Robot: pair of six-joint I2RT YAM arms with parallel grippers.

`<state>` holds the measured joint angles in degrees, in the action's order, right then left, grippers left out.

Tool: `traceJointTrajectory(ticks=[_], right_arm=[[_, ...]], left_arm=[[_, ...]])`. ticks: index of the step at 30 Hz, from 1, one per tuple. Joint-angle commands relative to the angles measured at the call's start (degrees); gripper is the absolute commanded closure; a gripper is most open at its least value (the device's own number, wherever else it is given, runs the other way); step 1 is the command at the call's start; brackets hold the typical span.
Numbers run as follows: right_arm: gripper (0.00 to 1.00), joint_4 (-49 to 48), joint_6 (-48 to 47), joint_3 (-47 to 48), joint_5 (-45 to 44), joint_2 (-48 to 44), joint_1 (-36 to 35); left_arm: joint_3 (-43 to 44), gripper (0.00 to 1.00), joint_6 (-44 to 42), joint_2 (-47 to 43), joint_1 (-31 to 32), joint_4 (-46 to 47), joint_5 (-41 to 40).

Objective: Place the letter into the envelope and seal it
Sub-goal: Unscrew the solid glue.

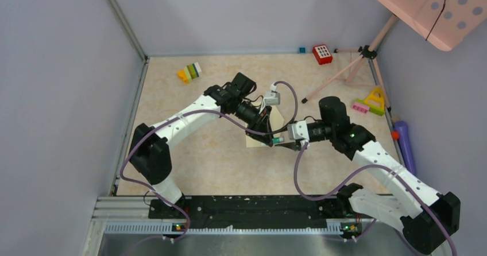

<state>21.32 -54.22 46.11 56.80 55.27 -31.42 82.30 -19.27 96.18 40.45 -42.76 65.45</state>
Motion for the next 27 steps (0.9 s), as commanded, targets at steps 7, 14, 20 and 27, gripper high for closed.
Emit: traceJointTrajectory(ticks=[7, 14, 20, 27], right_arm=[[0.68, -0.06, -3.41, -0.39, 1.2, 0.02, -2.0], [0.73, 3.04, -6.86, -0.62, 1.55, -0.95, -2.15], [0.94, 3.29, -7.27, -0.58, 1.42, -1.12, -2.15], [1.0, 2.36, -6.08, -0.58, 0.89, -1.76, -2.15]], left_arm=[[2.64, 1.0, -0.86, 0.44, 0.36, 0.05, 1.93], [2.63, 1.0, -1.19, 0.35, 0.41, -0.3, 2.43], [2.66, 1.0, -1.52, 0.27, 0.35, -0.63, 2.79], [2.69, 0.81, -3.0, -0.02, 0.4, -1.81, 1.31]])
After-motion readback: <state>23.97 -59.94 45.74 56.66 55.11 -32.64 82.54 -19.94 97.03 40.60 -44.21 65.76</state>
